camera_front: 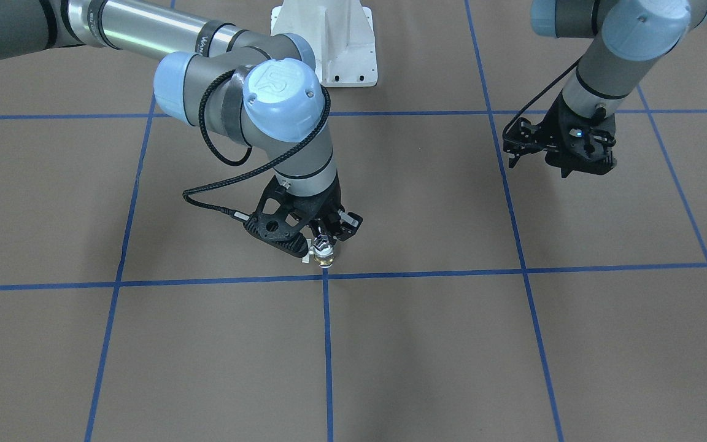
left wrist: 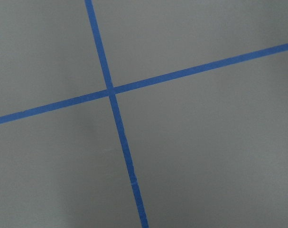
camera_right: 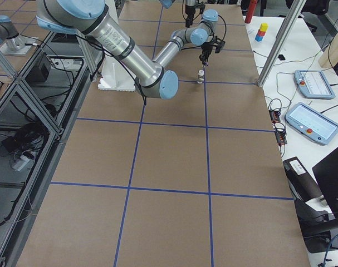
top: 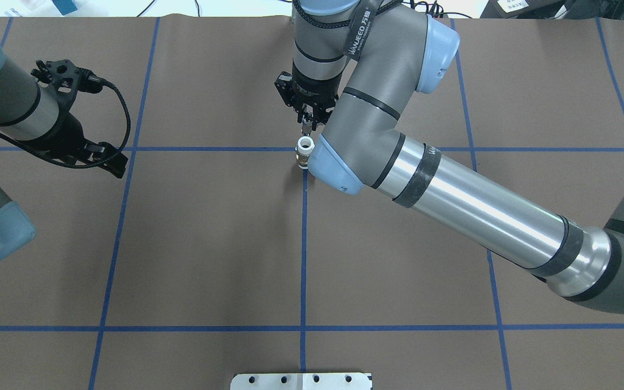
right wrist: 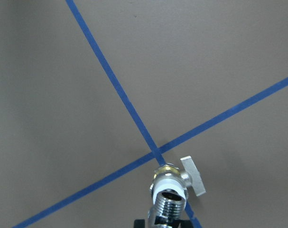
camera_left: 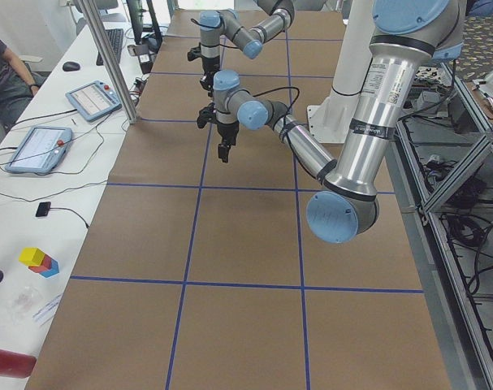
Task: Assemble PPR valve and pipe with both arms
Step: 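Carry the chrome valve over the white fitting and lower it onto it, then press the chrome valve down into the white fitting with the right gripper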
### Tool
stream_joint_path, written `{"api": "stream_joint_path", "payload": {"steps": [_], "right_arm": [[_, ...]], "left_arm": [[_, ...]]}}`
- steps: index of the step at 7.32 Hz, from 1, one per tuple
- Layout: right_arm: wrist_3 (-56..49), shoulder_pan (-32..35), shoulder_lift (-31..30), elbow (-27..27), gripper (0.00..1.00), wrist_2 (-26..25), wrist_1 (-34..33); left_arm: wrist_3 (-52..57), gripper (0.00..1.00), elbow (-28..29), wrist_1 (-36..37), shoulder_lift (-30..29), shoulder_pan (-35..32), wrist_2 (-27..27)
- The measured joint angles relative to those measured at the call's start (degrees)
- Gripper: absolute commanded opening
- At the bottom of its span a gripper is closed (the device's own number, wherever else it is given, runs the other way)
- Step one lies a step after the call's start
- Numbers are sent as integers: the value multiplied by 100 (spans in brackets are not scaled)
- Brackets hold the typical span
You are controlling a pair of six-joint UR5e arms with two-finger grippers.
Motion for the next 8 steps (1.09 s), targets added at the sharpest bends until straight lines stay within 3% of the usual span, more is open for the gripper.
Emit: {"api": "stream_joint_path", "payload": {"steps": [8], "right_arm": [[100, -92, -2, -135, 0, 6, -170]], "left_arm": [[-18, 100, 0, 0, -34, -24, 4]]}}
